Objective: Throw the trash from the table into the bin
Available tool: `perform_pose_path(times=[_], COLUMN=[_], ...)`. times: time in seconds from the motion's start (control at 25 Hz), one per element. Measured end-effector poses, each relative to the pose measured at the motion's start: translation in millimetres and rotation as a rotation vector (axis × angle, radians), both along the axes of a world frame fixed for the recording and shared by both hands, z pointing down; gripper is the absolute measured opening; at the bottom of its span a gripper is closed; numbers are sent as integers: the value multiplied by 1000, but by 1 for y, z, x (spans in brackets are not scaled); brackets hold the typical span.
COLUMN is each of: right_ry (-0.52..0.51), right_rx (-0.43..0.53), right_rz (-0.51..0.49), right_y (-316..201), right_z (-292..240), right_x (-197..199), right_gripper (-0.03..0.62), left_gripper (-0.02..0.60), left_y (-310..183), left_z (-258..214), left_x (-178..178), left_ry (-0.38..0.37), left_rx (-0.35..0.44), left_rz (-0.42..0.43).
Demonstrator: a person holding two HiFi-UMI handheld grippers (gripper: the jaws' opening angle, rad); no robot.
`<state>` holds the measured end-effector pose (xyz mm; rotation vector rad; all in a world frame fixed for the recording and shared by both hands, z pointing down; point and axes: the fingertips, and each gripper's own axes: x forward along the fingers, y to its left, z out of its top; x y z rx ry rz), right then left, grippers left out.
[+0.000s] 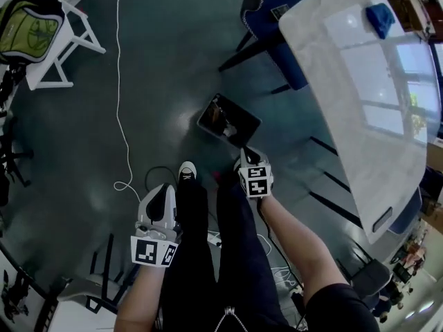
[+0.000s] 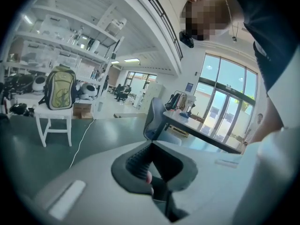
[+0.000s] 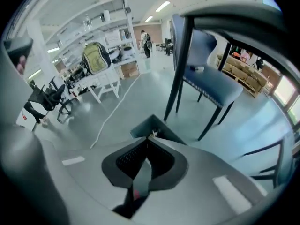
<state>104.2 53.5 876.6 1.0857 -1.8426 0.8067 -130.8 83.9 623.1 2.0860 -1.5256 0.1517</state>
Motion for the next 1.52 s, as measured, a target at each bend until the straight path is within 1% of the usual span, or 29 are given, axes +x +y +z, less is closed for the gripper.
perform_pose_path(times=[0.08, 0.16, 0.24, 0.36, 0.44, 0.56, 0.64, 0.68, 0.88, 1.04, 1.16, 1.24, 1.36, 1.52], right_ry=[-75, -148, -215, -302, -356, -421, -456, -472, -511, -488, -479, -477, -460, -440], right_rx=[74, 157, 238, 337, 394, 483, 559, 591, 719, 802, 829, 838, 857, 871], right_rz=[1, 26, 79, 190, 250, 297, 319, 329, 348, 405, 457, 472, 488, 524], right_y=[-3, -7, -7, 2, 14, 36, 42, 45, 69, 84, 99, 108, 115, 121], right_z=[-84, -173, -258, -372, -434, -515, -559, -577, -643, -669, -672, -672, -673, -674], right_x=[-14, -24, -26, -21, -24, -31, -30, -28, -12, 4, 19, 21, 22, 30], right_gripper=[29, 29, 29, 28, 28, 28, 28, 28, 28, 26, 26, 26, 26, 26], left_gripper=[0, 1, 0, 0, 0, 0, 0, 0, 0, 0, 0, 0, 0, 0], left_y=[-11, -19, -23, -18, -9, 5, 6, 8, 23, 27, 32, 36, 44, 55], left_z=[-39, -81, -125, -185, -216, -270, -309, -326, -388, -419, -430, -435, -438, -435], left_x=[2, 1, 7, 30, 48, 76, 94, 100, 112, 115, 131, 140, 150, 156], left_ry=[-10, -11, -8, -14, -11, 1, 10, 19, 81, 108, 107, 121, 146, 151], left_rx=[37, 79, 117, 160, 194, 261, 324, 352, 423, 483, 530, 544, 549, 543], left_rz=[31, 62, 108, 229, 323, 435, 483, 493, 476, 519, 559, 571, 599, 643])
